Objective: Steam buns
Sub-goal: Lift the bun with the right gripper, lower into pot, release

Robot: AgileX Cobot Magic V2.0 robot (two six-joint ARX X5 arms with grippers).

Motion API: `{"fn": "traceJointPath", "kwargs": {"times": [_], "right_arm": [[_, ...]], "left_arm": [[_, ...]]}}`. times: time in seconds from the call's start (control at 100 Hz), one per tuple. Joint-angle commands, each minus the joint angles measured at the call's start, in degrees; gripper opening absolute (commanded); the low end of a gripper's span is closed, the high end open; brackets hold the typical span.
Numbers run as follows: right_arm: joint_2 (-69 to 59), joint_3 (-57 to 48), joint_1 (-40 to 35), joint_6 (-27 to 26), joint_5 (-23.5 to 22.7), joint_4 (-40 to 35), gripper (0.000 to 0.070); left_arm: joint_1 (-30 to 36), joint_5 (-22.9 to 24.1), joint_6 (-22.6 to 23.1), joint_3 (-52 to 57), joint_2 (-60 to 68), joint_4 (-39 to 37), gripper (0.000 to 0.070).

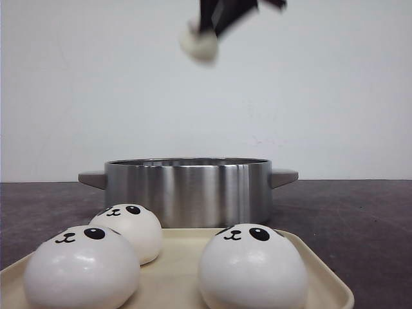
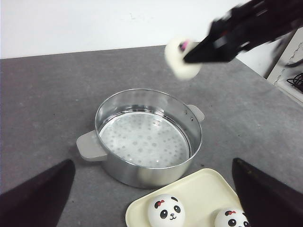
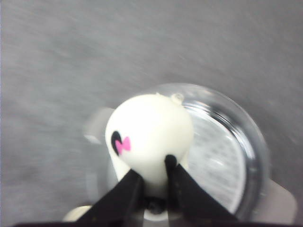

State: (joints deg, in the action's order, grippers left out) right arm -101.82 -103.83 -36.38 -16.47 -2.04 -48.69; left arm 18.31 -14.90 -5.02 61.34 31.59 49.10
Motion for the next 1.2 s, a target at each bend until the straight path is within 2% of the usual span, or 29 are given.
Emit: {"fn": "traceJointPath", "kwargs": {"times": [0.0, 0.06, 0.23, 0.44, 0.72, 0.87, 1.03, 1.08, 1.19], "right_arm": [[-3.91, -0.79, 0.85, 0.63, -1.27, -0.28, 0.0], [-7.02, -0.79, 1.92, 0.59, -2.64, -0.28, 0.0], [-14.93, -0.79, 3.65, 0.37, -2.34, -0.2, 0.0], [-21.51, -0.79, 4.28, -0.22, -0.33, 0.46, 0.0], [-23.69, -0.79, 4.15, -2.89, 2.6, 2.47, 0.0], [-23.69, -0.79, 4.28, -5.4, 2.03, 3.8, 0.0], [-23.69, -0.79, 4.37, -5.49, 2.08, 3.85, 0.0005], [-23.69, -0.79, 4.37, -5.51, 2.05, 4.13, 0.0066], [-23.69, -0.79, 4.37, -5.95, 2.1, 4.59, 0.0371]], "left_arm": [[0.26, 0.15, 0.98, 0.63, 0.33, -0.68, 0.0672], [0.26, 0.15, 0.98, 0.63, 0.33, -0.68, 0.0672], [0.26, 0.15, 0.98, 0.63, 0.33, -0.55, 0.0672], [0.24, 0.2, 0.98, 0.63, 0.33, 1.18, 0.0672], [0.24, 0.35, 0.98, 0.63, 0.33, 3.85, 0.0672], [0.26, 0.33, 1.01, 0.63, 0.33, 3.87, 0.0672], [0.26, 0.33, 0.98, 0.63, 0.33, 3.82, 0.0672], [0.26, 0.33, 1.01, 0.63, 0.33, 3.89, 0.0672], [0.26, 0.33, 0.98, 0.63, 0.33, 4.02, 0.0672]]}}
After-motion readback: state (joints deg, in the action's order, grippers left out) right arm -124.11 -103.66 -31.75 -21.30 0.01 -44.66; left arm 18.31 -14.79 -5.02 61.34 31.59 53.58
